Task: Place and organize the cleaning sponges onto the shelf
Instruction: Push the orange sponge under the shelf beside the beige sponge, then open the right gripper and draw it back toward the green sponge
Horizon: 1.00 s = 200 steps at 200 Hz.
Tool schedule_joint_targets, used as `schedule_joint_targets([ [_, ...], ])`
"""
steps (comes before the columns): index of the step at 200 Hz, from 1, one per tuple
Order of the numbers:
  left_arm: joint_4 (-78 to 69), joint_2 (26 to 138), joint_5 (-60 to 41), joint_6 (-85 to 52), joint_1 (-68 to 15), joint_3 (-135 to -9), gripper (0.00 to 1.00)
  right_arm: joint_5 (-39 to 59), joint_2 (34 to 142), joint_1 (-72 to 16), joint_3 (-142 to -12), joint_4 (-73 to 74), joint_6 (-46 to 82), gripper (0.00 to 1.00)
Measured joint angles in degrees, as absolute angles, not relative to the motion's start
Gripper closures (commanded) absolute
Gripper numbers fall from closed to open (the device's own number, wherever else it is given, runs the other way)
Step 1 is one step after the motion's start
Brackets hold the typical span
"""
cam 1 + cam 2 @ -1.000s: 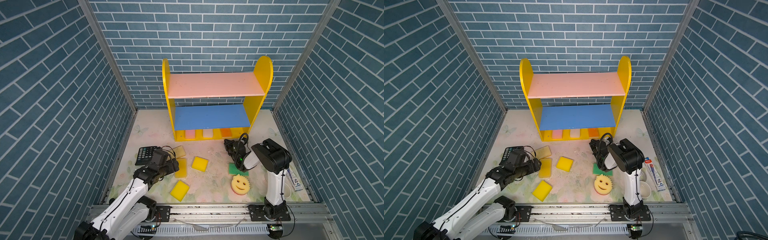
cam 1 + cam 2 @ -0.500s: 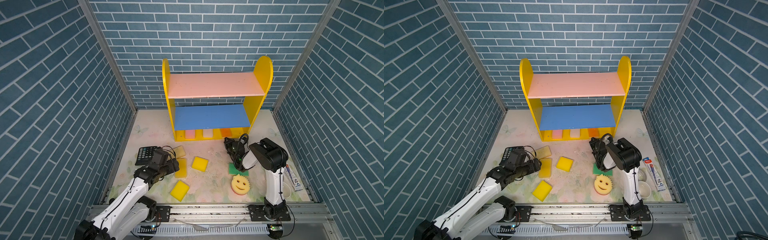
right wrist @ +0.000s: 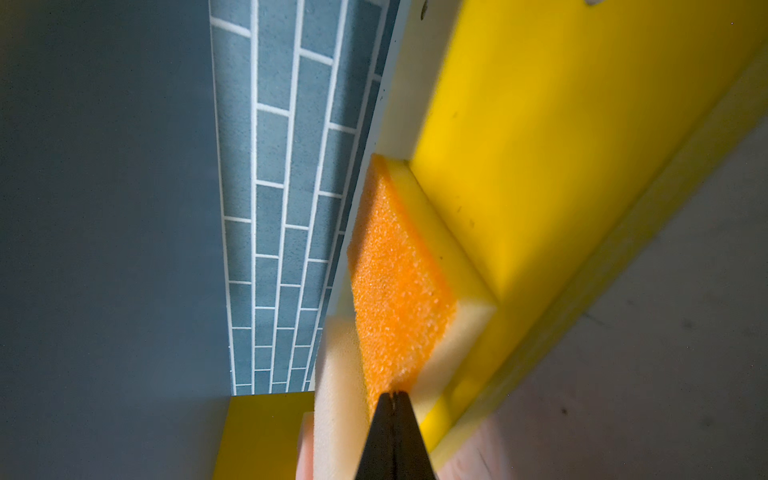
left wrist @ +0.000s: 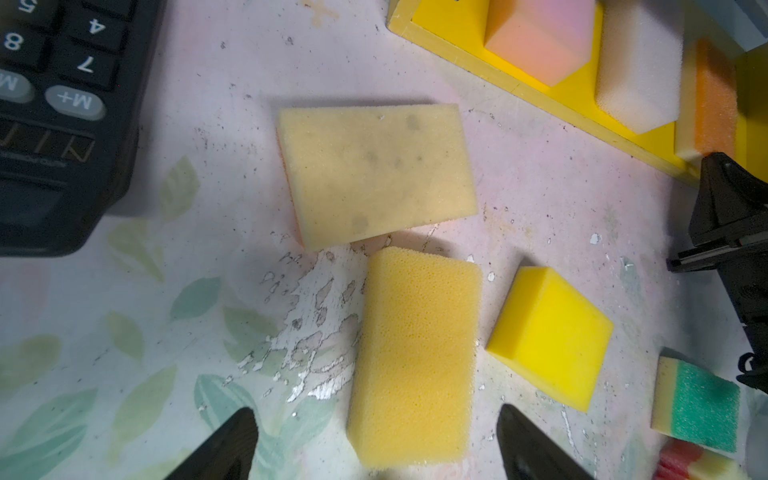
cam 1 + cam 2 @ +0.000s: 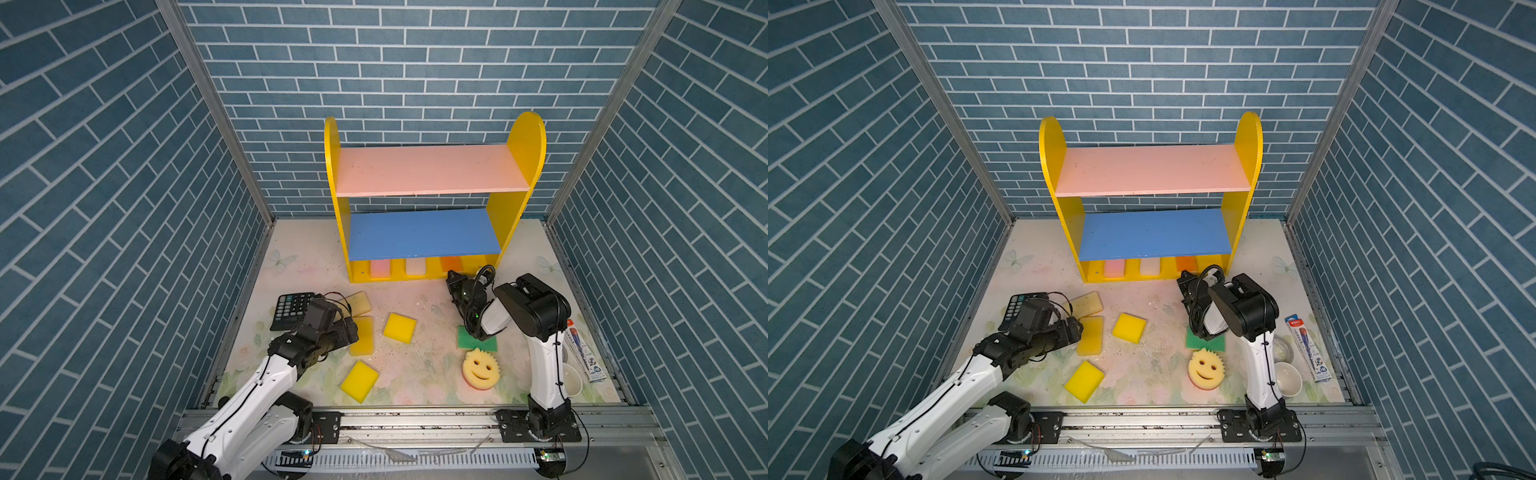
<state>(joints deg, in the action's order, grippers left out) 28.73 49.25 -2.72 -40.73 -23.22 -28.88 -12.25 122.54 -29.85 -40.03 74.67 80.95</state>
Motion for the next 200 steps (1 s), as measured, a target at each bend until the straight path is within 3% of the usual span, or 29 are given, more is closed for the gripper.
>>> schedule_joint_targets([
  [72, 28.88, 49.5, -2.7, -40.62, -23.22, -28.91, 0.09, -11.79, 121.69, -29.85, -39.44, 73.71, 80.97, 1.0],
  [117, 30.17, 48.07, -1.93, -39.35, -23.22, -30.44, 0.07, -9.06, 114.85, -29.78, -34.3, 65.47, 77.87, 1.0],
  [151, 30.22, 48.75, -1.78, -38.17, -23.2, -32.49, 0.08, -6.04, 104.75, -29.54, -32.82, 51.86, 70.52, 1.0],
  [189, 29.91, 48.99, -3.79, -38.02, -23.2, -32.77, 0.08, -4.73, 85.6, -28.47, -34.68, 29.47, 60.99, 1.0],
  [200, 29.45, 48.99, -4.69, -38.17, -23.2, -32.77, 0.08, -4.82, 81.17, -27.57, -37.71, 19.18, 58.61, 0.78],
])
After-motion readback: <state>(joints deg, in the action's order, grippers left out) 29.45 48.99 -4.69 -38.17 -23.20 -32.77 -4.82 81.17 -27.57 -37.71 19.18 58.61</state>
